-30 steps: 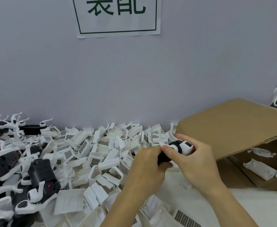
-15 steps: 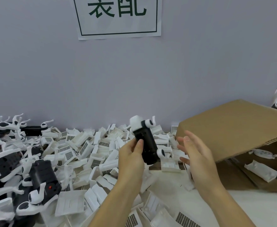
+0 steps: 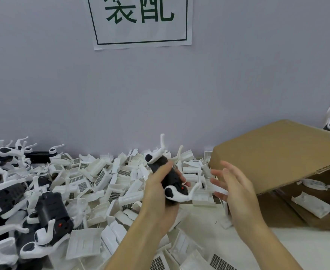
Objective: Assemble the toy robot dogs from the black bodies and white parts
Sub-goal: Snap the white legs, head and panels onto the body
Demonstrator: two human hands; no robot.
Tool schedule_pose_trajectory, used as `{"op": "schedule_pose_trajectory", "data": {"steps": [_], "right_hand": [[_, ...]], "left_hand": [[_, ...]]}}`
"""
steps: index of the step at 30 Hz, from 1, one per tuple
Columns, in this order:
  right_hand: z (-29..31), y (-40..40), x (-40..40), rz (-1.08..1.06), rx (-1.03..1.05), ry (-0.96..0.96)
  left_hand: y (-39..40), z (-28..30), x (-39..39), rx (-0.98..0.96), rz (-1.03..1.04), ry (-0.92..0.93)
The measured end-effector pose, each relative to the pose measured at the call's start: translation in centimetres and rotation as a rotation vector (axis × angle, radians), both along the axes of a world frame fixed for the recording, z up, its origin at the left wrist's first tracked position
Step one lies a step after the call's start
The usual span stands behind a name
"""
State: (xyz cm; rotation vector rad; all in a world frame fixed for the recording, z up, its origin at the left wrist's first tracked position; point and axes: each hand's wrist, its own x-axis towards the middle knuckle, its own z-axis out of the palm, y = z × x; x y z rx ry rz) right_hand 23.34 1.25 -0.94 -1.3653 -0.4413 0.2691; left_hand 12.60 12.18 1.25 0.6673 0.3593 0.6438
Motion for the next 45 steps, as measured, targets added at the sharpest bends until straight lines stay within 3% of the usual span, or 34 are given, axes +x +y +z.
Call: {"op": "schedule_pose_trajectory", "data": {"steps": [5,10,16,23,36,45], "right_hand": [[0.0,-0.2,0.0,0.08,-0.093,-0.028],[-0.2,0.1,-0.9,0.332,-0.335,-0.119],[-0.7,1.4,-2.7,0.579,-0.211,-0.017],[-0.9,2.0,-3.4,0.526,-0.083,0.048],[-1.1,2.1,-3.8,0.577,-0.116,-0.017],[-2.0,2.4,-4.0,0.485,-0.159,-0.036]], "left_hand": [[0.9,-0.4,-0.4,-0.028,-0.019,-0.025],[1.2,-0.8,-0.3,0.026,-0.018,0.011],[0.1,-0.7,0.0,0.148,0.041,0.049],[-0.7,-1.2,0.5,0.407,0.196,0.124],[-0.3,-0.9,0.2,0.302,0.184,0.134],[-0.2,-1.4,0.4,0.405,0.208,0.114]]}}
